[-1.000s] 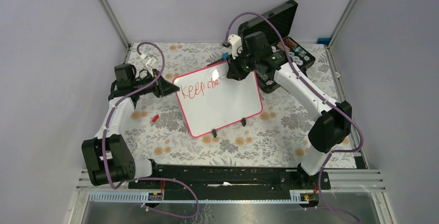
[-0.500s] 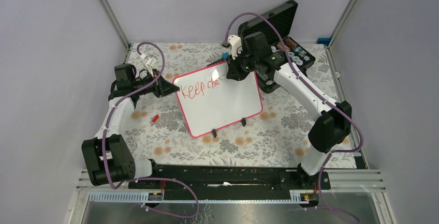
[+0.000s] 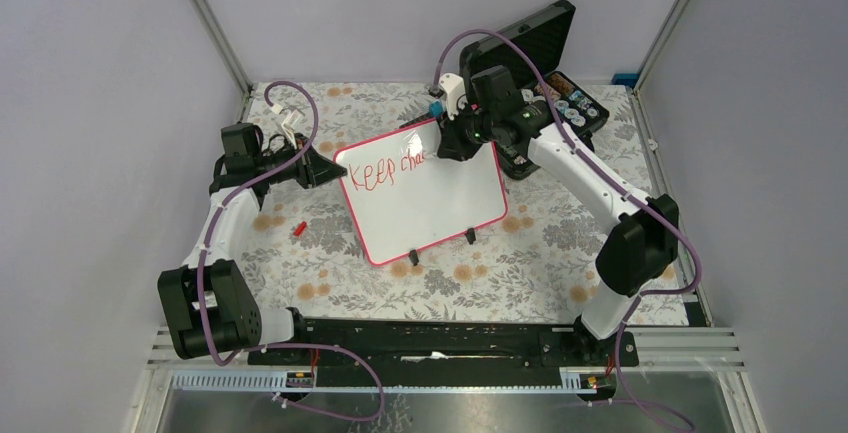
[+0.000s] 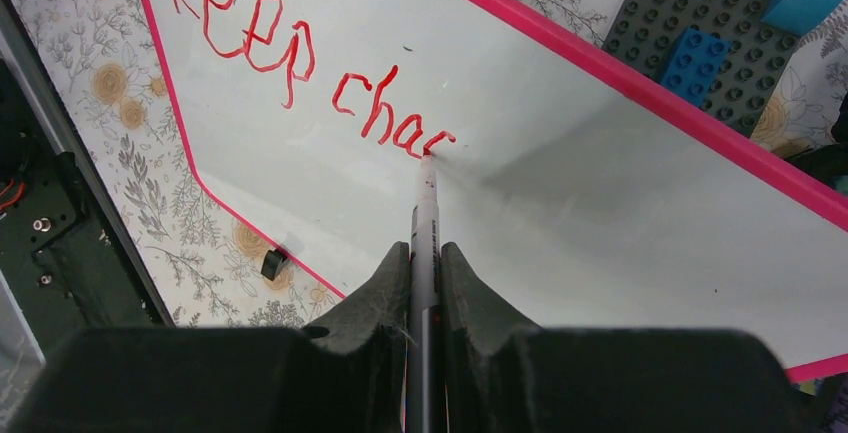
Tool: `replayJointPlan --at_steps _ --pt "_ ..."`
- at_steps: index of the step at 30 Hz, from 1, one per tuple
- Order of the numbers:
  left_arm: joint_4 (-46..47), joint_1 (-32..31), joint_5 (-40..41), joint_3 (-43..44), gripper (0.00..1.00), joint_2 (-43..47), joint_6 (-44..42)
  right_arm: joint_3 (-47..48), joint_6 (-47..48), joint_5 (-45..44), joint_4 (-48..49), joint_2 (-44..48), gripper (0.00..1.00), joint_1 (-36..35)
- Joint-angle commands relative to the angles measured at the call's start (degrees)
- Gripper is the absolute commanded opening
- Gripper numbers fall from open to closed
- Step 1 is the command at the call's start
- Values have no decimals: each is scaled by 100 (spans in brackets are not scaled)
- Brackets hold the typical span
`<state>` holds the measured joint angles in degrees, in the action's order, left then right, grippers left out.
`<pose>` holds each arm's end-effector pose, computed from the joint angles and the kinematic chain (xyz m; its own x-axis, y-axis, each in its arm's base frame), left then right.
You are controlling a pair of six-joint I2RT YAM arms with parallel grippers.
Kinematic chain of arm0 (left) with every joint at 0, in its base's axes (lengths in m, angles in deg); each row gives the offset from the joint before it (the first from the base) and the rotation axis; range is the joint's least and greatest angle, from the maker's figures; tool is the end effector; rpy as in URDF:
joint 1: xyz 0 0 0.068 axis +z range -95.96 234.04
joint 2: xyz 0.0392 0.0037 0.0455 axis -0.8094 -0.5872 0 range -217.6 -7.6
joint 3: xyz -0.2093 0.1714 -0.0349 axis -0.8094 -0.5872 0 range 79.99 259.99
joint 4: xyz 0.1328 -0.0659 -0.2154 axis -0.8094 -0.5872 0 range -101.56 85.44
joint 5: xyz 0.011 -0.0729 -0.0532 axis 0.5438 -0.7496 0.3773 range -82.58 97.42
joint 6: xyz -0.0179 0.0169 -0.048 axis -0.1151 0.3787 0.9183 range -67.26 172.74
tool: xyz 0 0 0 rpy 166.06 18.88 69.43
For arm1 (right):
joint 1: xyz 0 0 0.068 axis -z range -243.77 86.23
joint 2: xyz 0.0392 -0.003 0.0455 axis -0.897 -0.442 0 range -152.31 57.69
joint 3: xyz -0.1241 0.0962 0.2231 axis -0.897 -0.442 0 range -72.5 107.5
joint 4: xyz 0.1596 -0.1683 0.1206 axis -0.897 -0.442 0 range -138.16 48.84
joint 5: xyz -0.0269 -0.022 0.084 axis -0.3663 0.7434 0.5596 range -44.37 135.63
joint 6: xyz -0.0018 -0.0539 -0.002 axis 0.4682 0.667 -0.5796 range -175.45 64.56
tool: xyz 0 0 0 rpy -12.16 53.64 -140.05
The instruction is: Write a sentence on the whiteboard
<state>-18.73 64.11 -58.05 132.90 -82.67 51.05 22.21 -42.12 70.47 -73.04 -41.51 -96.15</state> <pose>0.2746 0.0159 0.2791 -0.5639 -0.0876 -0.8212 0.6660 0.5398 -0.5149 0.3270 0.2251 0.3517 -0.3094 -0.4439 -0.8409 -0.8663 0.4962 0.0568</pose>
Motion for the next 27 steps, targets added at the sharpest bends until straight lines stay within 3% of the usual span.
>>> replayJointPlan --at_steps 1,17,27 --pt "164 -101 42 62 0 106 -366 -70 153 -263 25 237 0 -33" --pt "165 -101 43 62 0 107 -356 -377 176 -139 22 386 0 18" --pt "165 -101 32 62 0 97 -367 -100 89 -11 -64 197 0 -141"
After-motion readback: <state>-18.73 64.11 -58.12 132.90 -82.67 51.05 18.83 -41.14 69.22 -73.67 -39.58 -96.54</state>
